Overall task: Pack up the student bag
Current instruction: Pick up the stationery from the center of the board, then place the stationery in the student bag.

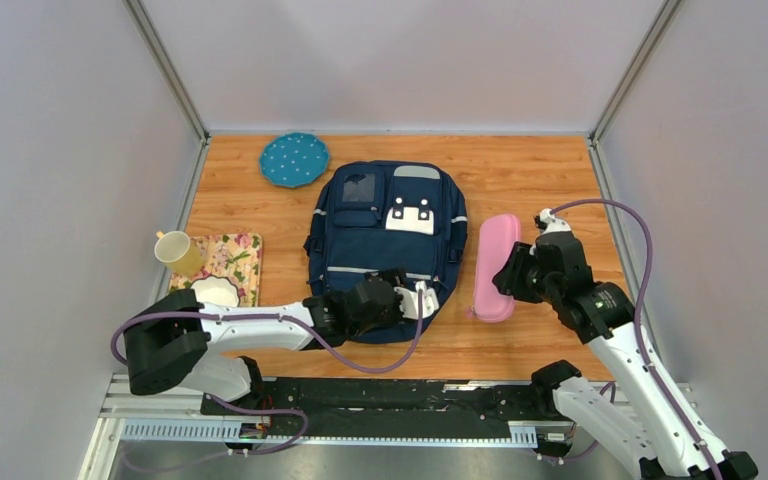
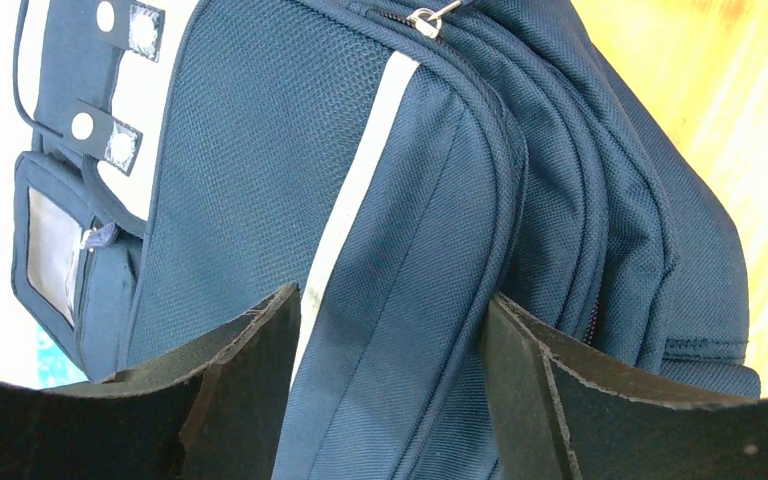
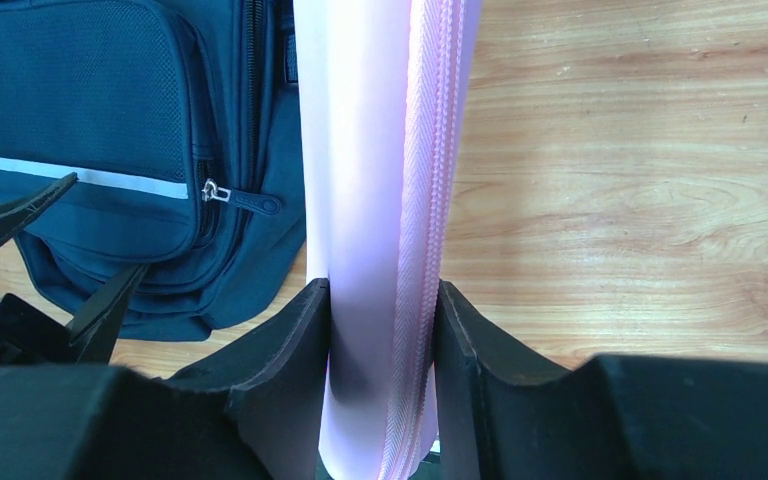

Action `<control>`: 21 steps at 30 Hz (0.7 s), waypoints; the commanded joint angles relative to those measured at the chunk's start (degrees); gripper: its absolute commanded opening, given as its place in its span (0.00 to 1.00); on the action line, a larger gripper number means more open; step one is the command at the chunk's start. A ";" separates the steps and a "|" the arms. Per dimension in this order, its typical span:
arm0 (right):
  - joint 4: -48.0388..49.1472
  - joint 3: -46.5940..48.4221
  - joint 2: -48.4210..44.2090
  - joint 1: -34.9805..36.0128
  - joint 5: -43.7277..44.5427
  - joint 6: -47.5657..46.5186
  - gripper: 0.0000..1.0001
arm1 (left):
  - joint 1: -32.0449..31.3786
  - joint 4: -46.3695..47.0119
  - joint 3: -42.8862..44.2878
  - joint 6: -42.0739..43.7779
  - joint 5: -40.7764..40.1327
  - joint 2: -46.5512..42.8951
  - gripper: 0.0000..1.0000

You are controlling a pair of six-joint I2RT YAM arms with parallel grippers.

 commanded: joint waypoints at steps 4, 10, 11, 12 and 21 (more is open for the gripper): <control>2.40 0.06 -0.93 -0.26 -0.30 0.17 0.03 | -0.03 9.00 -0.86 2.48 -5.42 3.01 0.31; 2.05 -0.29 -2.07 -0.18 -0.83 0.52 0.03 | 0.05 11.67 -0.35 2.93 -5.61 2.23 0.04; 2.05 -0.46 -2.42 -0.26 -0.74 0.60 0.03 | -0.03 11.14 0.27 2.84 -5.43 2.31 0.00; 2.05 -0.55 -2.77 -0.18 -0.74 0.69 0.03 | -0.03 10.61 1.32 2.40 -5.17 2.40 0.00; -0.06 0.50 -4.97 -0.26 -0.48 1.04 0.03 | -0.03 1.30 9.40 -2.96 0.89 -0.41 0.00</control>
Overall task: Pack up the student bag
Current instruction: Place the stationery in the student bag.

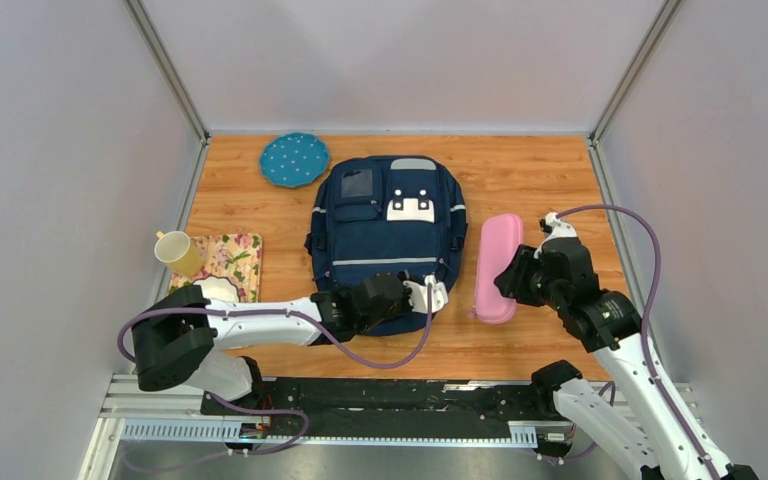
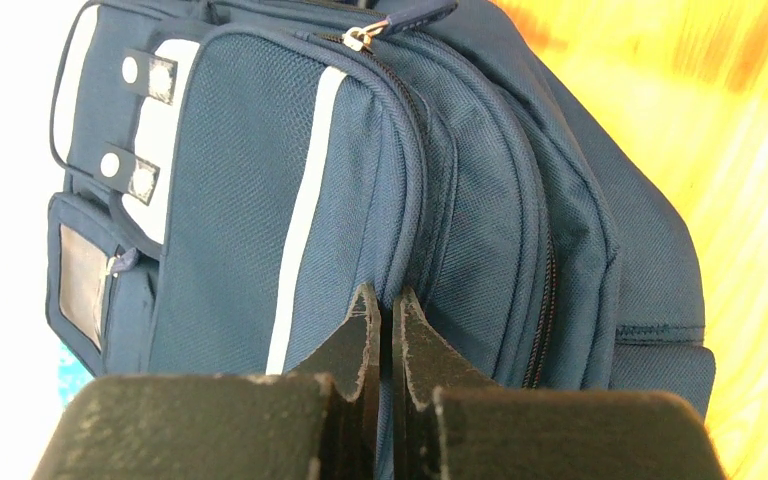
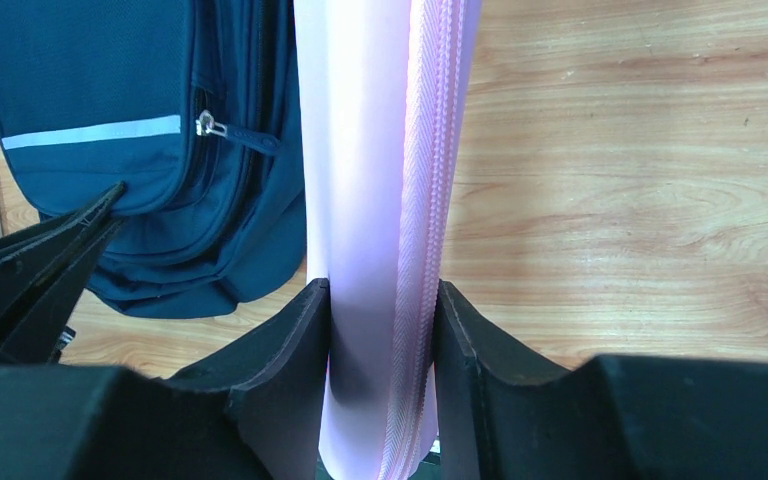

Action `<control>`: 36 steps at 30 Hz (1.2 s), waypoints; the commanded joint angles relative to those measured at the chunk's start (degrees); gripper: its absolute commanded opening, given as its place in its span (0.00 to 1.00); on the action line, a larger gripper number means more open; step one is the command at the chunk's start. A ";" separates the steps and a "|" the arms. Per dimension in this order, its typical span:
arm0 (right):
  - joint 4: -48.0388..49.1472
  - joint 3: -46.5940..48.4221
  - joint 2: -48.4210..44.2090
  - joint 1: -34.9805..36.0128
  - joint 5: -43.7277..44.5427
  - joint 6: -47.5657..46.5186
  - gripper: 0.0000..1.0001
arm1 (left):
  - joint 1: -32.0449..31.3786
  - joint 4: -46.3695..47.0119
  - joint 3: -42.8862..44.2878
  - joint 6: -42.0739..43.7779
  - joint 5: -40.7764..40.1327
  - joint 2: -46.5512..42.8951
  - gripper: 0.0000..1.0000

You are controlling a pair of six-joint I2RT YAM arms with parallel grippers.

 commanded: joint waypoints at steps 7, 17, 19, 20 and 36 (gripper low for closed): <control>-3.00 2.01 -5.18 -0.88 -1.05 1.88 0.03 | 0.58 -11.30 15.88 -9.24 8.77 -4.61 0.00; -3.71 -2.20 -12.21 -1.58 -15.09 8.64 0.00 | 0.58 -23.08 30.73 -16.01 11.85 -3.56 0.00; -1.61 -3.96 -14.06 -1.67 -17.91 12.14 0.00 | 0.58 -23.88 32.32 -17.06 11.77 -3.47 0.00; -0.64 -4.83 -14.15 -1.58 -21.58 13.03 0.00 | 0.58 -23.70 32.41 -17.94 11.33 -3.65 0.00; 36.53 -17.85 -0.04 0.08 -33.75 31.58 0.00 | 0.67 -21.59 35.23 -21.99 12.03 -3.91 0.00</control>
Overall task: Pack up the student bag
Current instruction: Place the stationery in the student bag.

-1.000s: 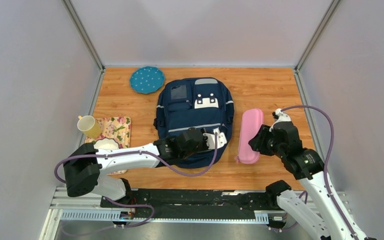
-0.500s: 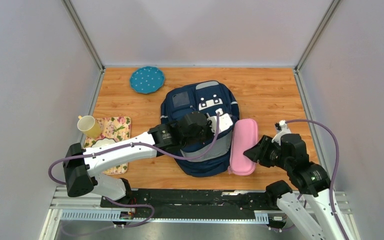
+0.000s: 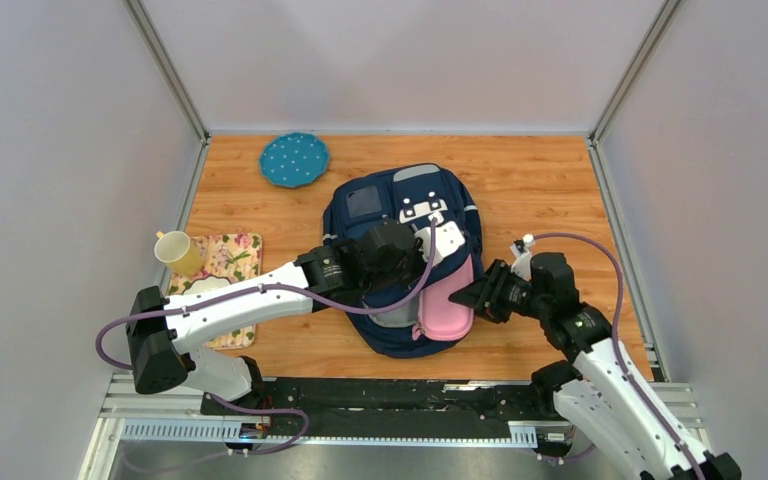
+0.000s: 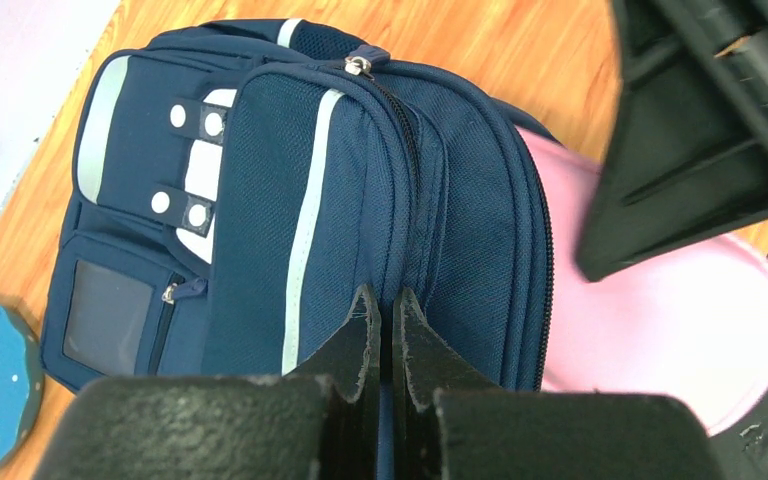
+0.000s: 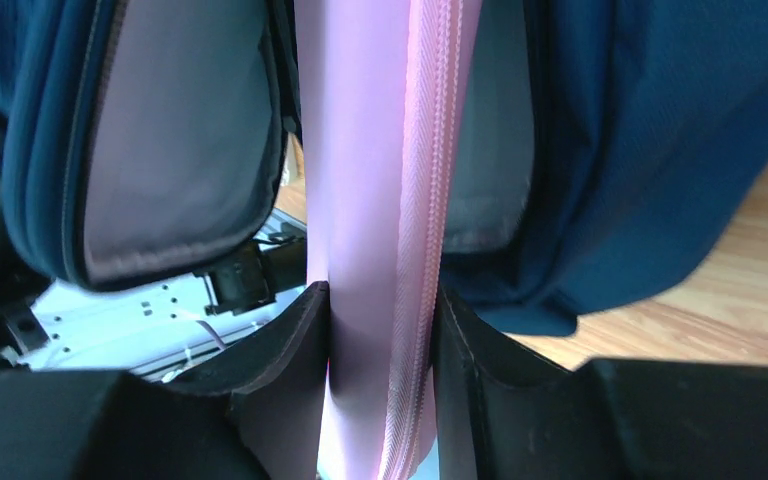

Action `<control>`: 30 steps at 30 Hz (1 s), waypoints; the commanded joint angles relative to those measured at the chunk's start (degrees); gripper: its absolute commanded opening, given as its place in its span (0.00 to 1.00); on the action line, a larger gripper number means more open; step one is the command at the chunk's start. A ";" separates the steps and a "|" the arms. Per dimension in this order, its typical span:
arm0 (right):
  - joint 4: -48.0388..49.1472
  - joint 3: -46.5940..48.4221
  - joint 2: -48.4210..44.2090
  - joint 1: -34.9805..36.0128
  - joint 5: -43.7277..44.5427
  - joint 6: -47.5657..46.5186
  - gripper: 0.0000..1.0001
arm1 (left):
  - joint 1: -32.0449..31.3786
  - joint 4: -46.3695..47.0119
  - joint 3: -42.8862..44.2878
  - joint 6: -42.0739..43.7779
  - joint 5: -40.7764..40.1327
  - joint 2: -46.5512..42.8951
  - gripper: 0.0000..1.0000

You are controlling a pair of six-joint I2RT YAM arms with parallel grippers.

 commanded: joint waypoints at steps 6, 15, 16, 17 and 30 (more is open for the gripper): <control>35.96 -1.41 16.41 3.16 6.65 12.52 0.00 | -0.75 9.69 5.30 -3.09 3.84 -2.05 0.00; 53.12 -2.82 28.19 14.57 38.37 18.77 0.01 | -0.75 11.18 4.95 -4.76 3.14 -2.05 0.00; 55.30 -4.22 29.25 17.20 40.83 19.47 0.03 | -0.75 11.53 4.86 -4.76 2.96 -2.14 0.00; 59.76 -4.84 32.04 18.27 44.43 21.31 0.06 | -0.75 11.62 4.52 -4.85 2.79 -2.23 0.00; 47.00 -8.02 22.86 21.18 45.87 14.40 0.83 | 1.35 14.87 -4.45 -7.31 0.94 -6.80 0.00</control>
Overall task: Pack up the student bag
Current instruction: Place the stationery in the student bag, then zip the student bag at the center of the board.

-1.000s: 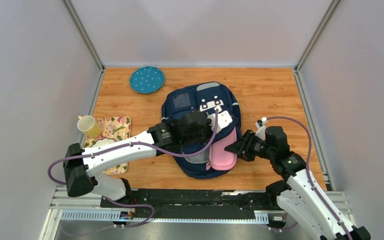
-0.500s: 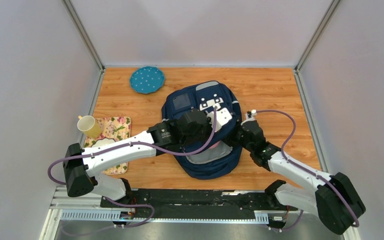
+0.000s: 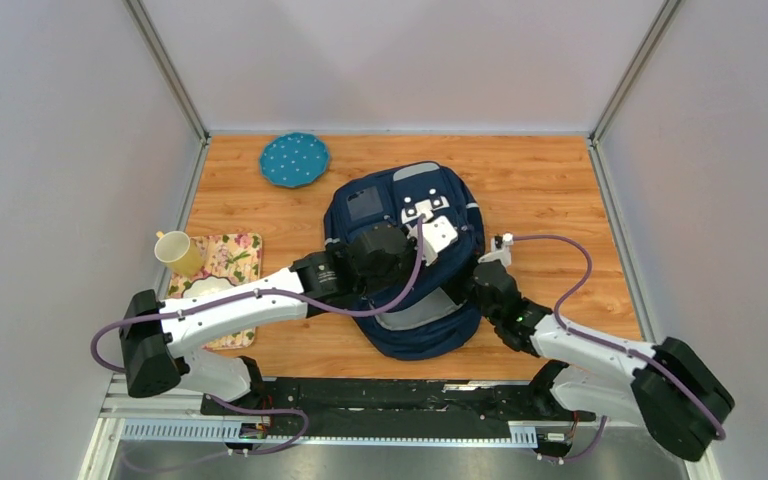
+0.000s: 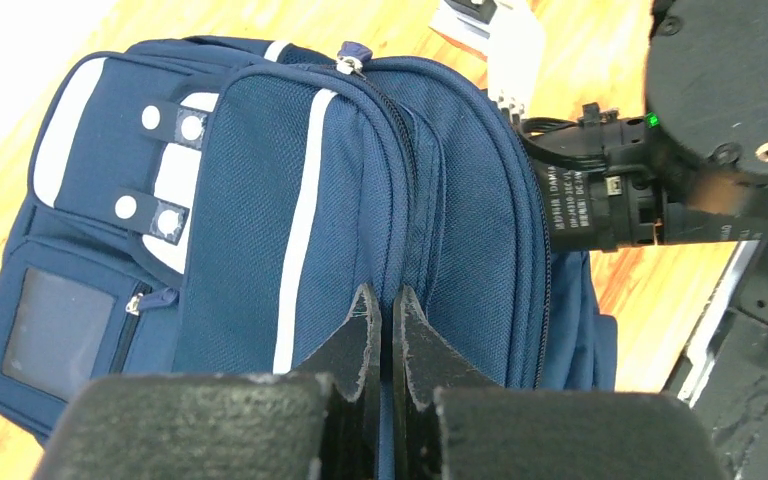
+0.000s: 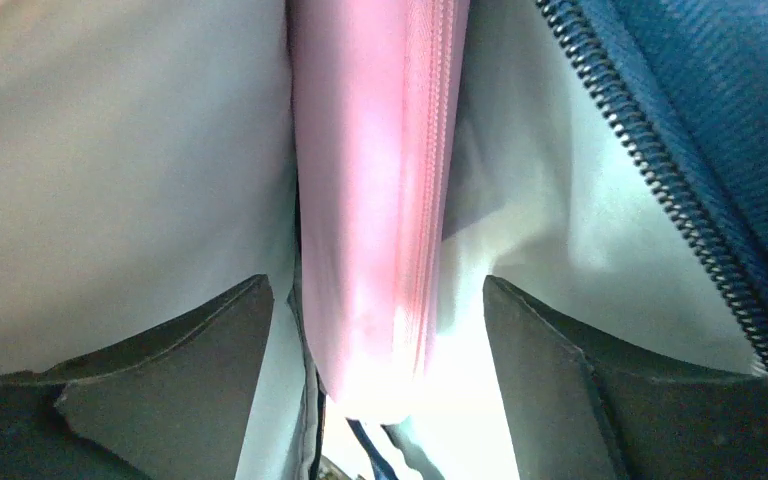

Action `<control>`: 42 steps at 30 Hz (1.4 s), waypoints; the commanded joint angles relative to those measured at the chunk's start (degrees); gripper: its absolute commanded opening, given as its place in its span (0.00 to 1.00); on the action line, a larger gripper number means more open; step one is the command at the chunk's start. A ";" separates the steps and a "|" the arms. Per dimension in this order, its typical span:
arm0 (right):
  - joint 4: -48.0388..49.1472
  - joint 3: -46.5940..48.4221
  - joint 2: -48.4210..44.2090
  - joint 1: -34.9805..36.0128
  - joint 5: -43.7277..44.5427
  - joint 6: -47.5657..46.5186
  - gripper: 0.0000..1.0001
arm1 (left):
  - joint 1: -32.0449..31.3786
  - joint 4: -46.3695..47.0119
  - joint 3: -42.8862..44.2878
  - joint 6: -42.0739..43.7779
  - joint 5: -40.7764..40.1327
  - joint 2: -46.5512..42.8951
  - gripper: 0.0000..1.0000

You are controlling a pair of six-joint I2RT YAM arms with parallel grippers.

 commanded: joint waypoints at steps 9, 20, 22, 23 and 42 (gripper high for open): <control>-30.59 3.57 -23.91 -0.13 1.24 -11.46 0.87 | 2.26 9.74 -3.35 -2.17 0.97 -6.21 0.00; -56.06 10.68 -39.39 -0.22 6.77 -14.19 0.89 | 2.52 11.06 -7.13 -5.95 2.98 -7.27 0.00; -60.99 13.40 -41.40 -0.22 8.88 -13.84 0.89 | 2.52 10.80 -7.65 -6.56 4.64 -7.27 0.00; -64.33 13.93 -42.37 -0.22 11.50 -14.36 0.90 | 2.61 10.62 -8.18 -6.74 5.70 -7.27 0.00; -70.69 15.44 -42.99 -0.22 2.66 -19.29 0.96 | 6.38 -0.80 -22.94 -13.93 -2.29 -26.59 0.78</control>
